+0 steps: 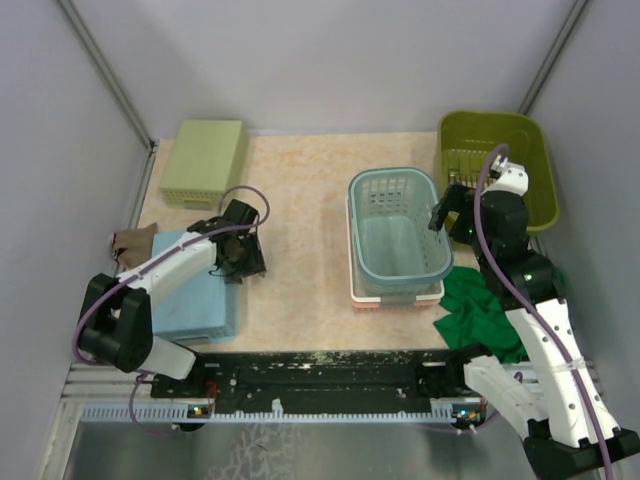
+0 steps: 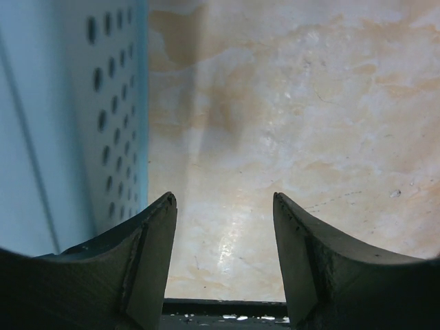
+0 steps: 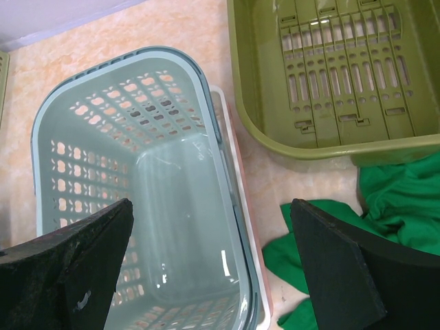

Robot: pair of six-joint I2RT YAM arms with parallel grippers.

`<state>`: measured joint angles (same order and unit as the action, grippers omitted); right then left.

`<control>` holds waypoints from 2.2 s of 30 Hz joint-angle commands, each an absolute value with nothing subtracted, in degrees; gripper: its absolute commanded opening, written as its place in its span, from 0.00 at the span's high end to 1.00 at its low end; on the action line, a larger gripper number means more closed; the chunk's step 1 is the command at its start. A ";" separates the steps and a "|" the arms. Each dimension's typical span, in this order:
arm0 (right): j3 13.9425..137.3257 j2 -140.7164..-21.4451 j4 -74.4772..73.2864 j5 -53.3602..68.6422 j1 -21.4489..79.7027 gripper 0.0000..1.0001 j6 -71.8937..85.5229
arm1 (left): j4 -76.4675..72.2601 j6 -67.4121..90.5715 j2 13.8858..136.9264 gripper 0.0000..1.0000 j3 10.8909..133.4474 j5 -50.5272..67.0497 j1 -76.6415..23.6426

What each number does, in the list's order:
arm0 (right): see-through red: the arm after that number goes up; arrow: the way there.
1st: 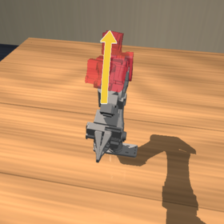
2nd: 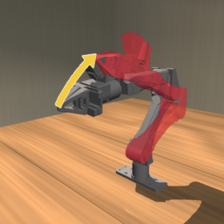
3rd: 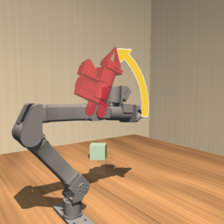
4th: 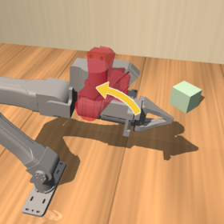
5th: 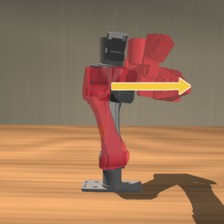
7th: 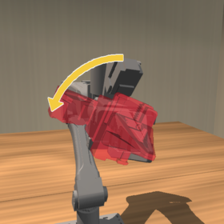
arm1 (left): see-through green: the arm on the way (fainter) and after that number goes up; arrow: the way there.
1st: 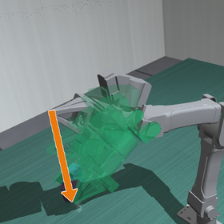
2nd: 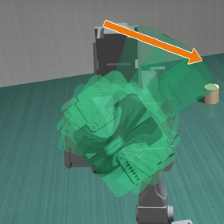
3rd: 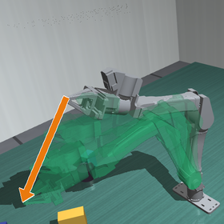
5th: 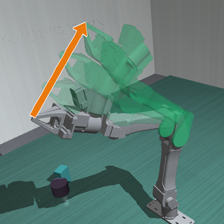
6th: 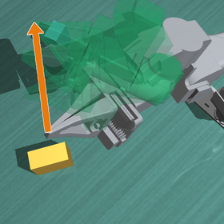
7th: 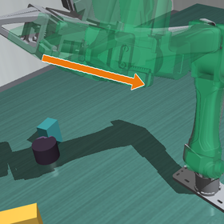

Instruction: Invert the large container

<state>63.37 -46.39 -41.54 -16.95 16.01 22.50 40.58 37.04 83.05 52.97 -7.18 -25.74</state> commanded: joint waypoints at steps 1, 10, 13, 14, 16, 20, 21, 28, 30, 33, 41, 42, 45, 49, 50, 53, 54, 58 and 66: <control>64.07 -45.71 -39.81 -18.24 16.15 0.03 21.71 | 42.96 35.83 81.58 0.36 53.44 -6.72 -20.41; 64.55 -46.81 -39.07 -15.89 16.17 0.03 21.62 | 41.79 30.93 80.51 0.36 53.25 -3.25 -6.88; 65.02 -48.12 -38.30 -11.90 16.13 0.04 21.47 | 41.77 29.78 80.51 0.37 53.56 -1.92 -4.52; 65.86 -49.08 -38.16 -10.21 16.12 0.04 21.56 | 42.02 29.49 80.46 0.37 54.06 -1.55 -4.50; 66.95 -51.14 -37.91 -6.45 16.36 0.05 22.25 | 42.04 28.91 79.72 0.37 54.86 1.08 -4.73; 67.36 -54.45 -35.50 -7.24 23.08 0.05 24.39 | 41.34 29.06 76.18 0.36 55.67 2.67 -9.83; 67.52 -55.48 -34.86 -9.58 26.01 0.05 24.83 | 41.39 29.60 75.64 0.35 55.83 2.26 -11.74; 70.93 -64.09 -33.50 -17.30 39.38 0.04 28.15 | 40.15 34.96 77.68 0.36 50.70 3.83 -19.02; 71.22 -65.77 -33.67 -18.74 40.92 0.03 29.14 | 40.14 35.35 78.16 0.36 48.49 2.66 -18.94; 71.64 -68.35 -33.98 -19.42 42.88 0.03 29.93 | 40.48 36.53 78.89 0.36 47.07 0.47 -17.07; 76.24 -76.34 -39.46 -25.67 46.93 0.39 31.35 | 40.22 34.61 78.85 0.36 44.52 3.39 -6.99; 76.37 -76.67 -39.91 -26.28 46.93 0.42 31.34 | 40.22 34.21 78.64 0.37 44.96 3.38 -6.72; 76.46 -77.48 -40.50 -27.22 46.90 0.54 30.67 | 40.72 33.44 77.87 0.36 47.42 3.19 -6.67; 76.79 -79.58 -40.95 -25.71 46.93 0.54 30.20 | 40.80 30.42 76.86 0.36 53.13 3.85 -6.77; 76.98 -80.18 -41.03 -25.12 46.93 0.52 30.13 | 40.52 29.63 76.39 0.36 54.47 4.44 -6.90; 77.61 -81.57 -40.93 -23.27 46.94 0.52 30.15 | 37.62 27.29 74.72 0.36 57.29 9.40 -7.62; 78.06 -81.67 -40.99 -23.21 46.93 0.55 30.36 | 36.26 26.95 74.14 0.35 57.86 11.44 -8.02; 81.33 -79.44 -42.23 -25.27 46.93 1.00 30.79 | 31.83 27.67 72.92 0.34 59.20 16.93 -9.81; 96.53 -74.10 -47.36 -27.61 46.93 1.00 27.52 | 26.02 27.48 75.04 0.33 62.22 22.99 -10.28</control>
<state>85.58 -79.59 -48.31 -25.04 46.46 30.02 30.22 28.45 73.91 58.61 18.52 -10.15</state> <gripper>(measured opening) 0.100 0.671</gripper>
